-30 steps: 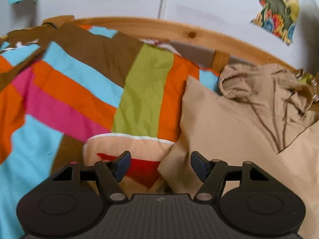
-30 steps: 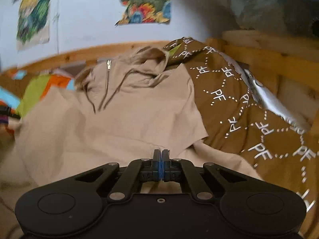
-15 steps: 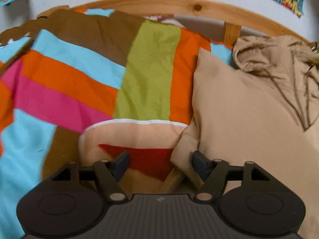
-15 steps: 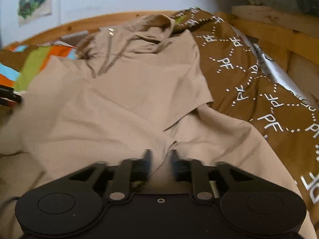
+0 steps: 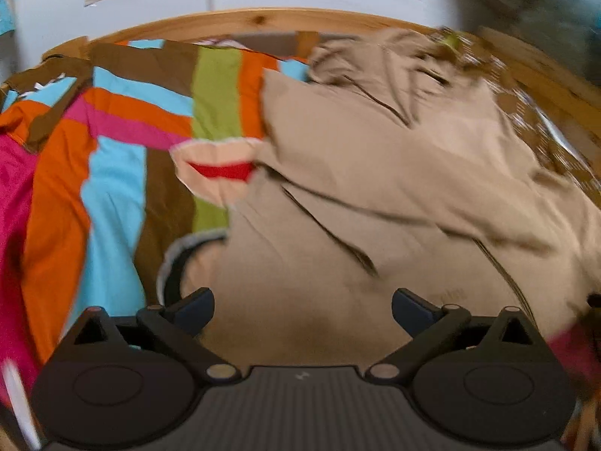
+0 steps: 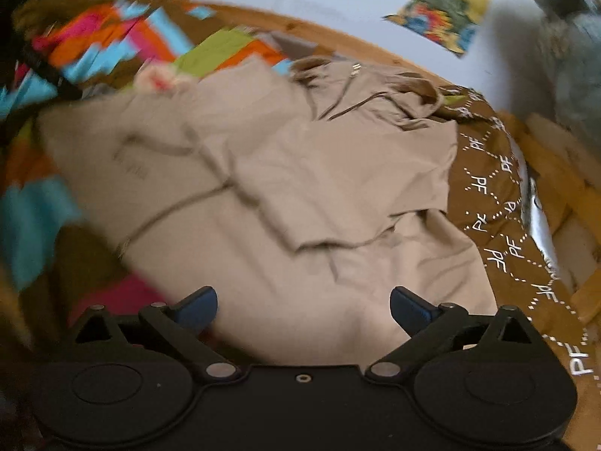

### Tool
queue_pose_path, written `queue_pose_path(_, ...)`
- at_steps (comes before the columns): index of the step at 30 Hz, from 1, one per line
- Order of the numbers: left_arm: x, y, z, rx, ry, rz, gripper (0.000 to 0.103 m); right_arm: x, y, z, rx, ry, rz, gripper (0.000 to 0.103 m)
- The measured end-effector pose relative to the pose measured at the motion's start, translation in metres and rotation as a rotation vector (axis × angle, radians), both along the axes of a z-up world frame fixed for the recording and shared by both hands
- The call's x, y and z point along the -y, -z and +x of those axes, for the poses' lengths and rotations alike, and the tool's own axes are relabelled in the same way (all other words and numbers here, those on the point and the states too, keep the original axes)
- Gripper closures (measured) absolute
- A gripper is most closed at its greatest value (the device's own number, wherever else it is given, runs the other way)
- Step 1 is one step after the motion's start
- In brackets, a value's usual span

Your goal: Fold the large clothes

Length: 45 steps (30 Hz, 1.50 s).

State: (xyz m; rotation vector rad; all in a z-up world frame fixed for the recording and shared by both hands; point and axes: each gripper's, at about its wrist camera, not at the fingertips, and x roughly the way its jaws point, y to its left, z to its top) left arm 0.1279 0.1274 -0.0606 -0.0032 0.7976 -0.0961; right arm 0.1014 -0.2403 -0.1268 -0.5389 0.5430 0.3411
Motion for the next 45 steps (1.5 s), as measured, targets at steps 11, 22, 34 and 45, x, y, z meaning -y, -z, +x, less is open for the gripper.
queue_pose_path(11, 0.084, 0.029, -0.036, 0.024, 0.318, 0.265, 0.001, -0.022, 0.03, 0.012, 0.03, 0.048, -0.141, 0.002)
queue_pose_path(22, 0.092, 0.044, -0.036, 0.022, 0.35, 0.312, 0.001, -0.011, -0.047, 0.055, 0.048, 0.081, 0.236, 0.044)
queue_pose_path(34, 0.054, 0.037, -0.015, 0.009, 0.116, 0.44, 0.053, -0.001, -0.043, 0.048, 0.03, 0.081, 0.245, 0.049)
queue_pose_path(45, 0.042, 0.014, -0.015, 0.124, 0.066, 0.292, 0.094, -0.011, 0.031, 0.007, 0.065, -0.009, -0.239, 0.043)
